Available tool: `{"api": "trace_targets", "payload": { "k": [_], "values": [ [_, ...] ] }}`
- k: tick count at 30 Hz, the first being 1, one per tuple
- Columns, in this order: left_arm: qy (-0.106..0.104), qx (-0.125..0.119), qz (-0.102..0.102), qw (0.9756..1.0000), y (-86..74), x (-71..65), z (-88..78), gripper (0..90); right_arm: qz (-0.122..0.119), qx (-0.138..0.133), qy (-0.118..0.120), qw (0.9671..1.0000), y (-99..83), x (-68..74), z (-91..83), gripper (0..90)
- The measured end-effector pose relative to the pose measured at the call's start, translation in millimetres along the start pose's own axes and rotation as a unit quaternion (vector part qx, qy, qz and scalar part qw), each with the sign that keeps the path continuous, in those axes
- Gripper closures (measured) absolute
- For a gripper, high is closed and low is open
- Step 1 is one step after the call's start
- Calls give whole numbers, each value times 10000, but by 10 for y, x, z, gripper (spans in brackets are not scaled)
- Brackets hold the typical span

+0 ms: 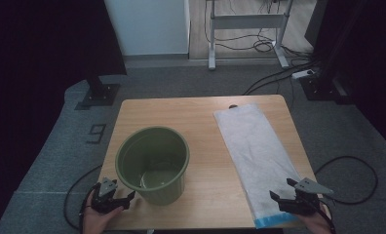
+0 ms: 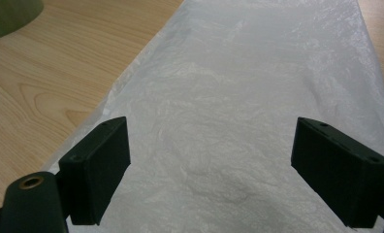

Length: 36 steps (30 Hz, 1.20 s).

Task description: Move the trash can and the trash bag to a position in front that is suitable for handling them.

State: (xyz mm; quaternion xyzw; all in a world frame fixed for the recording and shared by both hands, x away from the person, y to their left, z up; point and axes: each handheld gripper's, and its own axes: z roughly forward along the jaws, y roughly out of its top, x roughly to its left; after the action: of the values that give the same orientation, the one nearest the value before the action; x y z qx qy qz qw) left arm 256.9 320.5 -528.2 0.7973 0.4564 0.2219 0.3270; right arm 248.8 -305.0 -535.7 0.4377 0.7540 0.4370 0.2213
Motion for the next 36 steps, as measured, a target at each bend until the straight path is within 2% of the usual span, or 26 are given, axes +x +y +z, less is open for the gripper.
{"api": "trace_targets", "payload": {
  "k": [4,6,7,8,10,12,16,19,21,22,28,36],
  "values": [
    [-83,-36,63,9999,-10,-13,-51,144,-12,0,-6,10000,5,-5,14,142],
    [-195,-83,155,9997,-12,-39,-83,138,-46,24,-8,10000,3,-3,23,148],
    [-404,-136,321,9986,0,-71,-109,135,-67,30,-3,10000,4,-1,27,148],
    [-404,-136,321,9986,0,-71,-109,133,-67,30,-3,10000,4,-1,27,148],
    [-692,-205,472,9963,33,-114,-127,132,-131,38,0,9999,11,4,29,153],
    [-890,-296,617,9937,83,-172,-132,128,-127,36,25,9999,8,1,31,160],
    [-1121,-355,908,9889,204,-267,-124,115,-139,73,12,9999,-5,1,38,161],
    [-1300,-340,1046,9854,280,-331,-80,115,-147,83,14,9999,-14,2,32,164],
    [-1302,-328,1158,9842,349,-389,-27,119,-172,107,28,9998,-27,6,24,169],
    [-1302,-328,1158,9842,349,-389,-27,120,-172,107,28,9998,-27,6,24,169],
    [-1459,-364,1289,9802,468,-506,91,131,-178,106,20,9998,-40,14,1,171],
    [-1704,-350,1531,9728,683,-715,295,142,-148,78,2,9999,-41,-5,-5,171]
  ]
}}
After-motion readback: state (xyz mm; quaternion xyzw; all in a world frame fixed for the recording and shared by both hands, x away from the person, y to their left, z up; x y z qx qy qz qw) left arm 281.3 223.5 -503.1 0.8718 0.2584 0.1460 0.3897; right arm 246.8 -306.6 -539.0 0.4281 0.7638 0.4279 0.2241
